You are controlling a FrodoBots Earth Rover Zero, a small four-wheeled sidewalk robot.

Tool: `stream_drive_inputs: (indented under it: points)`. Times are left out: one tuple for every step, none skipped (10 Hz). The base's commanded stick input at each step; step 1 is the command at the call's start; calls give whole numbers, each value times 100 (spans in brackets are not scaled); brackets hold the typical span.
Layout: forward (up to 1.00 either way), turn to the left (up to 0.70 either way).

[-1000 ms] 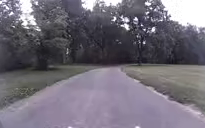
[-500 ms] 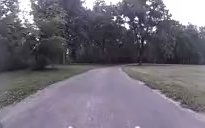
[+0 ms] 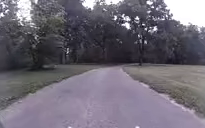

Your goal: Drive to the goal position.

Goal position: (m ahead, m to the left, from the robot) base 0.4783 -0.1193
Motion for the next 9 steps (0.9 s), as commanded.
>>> stream_drive_inputs:
  points:
    - [70, -14]
    - [70, -14]
    - [70, -11]
    - [70, -8]
    - [70, -6]
    - [70, -3]
    - [70, -1]
    - [70, -2]
    - [70, -4]
